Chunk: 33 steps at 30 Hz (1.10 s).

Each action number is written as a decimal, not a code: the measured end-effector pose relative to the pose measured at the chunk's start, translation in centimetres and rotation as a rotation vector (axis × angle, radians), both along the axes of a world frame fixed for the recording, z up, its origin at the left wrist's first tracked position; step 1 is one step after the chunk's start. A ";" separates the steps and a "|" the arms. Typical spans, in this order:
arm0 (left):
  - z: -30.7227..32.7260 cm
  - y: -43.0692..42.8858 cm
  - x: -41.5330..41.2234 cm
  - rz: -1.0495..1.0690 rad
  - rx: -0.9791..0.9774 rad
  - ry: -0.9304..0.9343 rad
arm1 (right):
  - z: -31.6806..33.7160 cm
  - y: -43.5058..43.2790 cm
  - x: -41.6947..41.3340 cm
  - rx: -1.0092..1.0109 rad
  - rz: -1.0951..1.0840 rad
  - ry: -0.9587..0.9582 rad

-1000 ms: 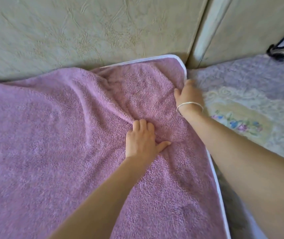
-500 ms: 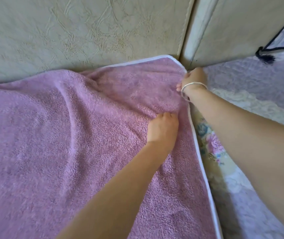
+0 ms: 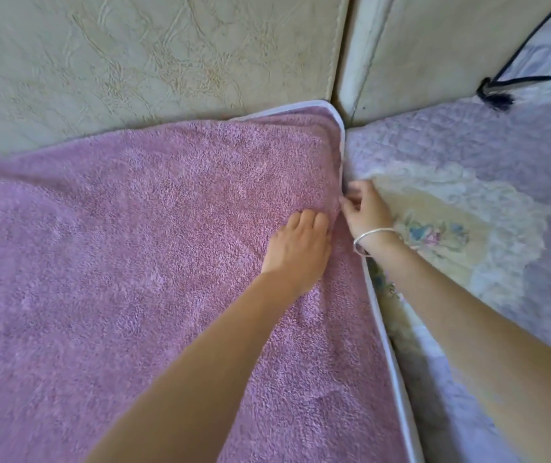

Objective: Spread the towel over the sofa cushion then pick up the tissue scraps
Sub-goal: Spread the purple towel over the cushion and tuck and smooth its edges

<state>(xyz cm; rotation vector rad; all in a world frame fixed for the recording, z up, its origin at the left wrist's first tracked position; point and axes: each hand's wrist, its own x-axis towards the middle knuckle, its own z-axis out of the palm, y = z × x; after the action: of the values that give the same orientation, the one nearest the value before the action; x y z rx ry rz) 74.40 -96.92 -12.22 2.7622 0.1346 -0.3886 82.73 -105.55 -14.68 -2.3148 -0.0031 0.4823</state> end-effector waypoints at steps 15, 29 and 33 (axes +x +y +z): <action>0.9 -4.9 0.5 -0.539 0.233 0.050 | -1.0 -7.1 -14.4 -0.060 -0.289 -0.123; 0.1 -9.2 -2.2 -0.665 0.226 0.140 | -0.3 -14.1 -19.9 0.108 -0.170 0.193; 0.8 -11.2 -4.3 -0.773 0.123 0.362 | 0.4 -16.6 -24.8 0.000 -0.015 0.208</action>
<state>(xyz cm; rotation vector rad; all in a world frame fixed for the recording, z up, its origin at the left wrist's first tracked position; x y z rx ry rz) 70.12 -108.09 -11.43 2.7236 -0.8681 -1.0959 57.97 -122.15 -14.26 -2.2525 0.1144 0.7136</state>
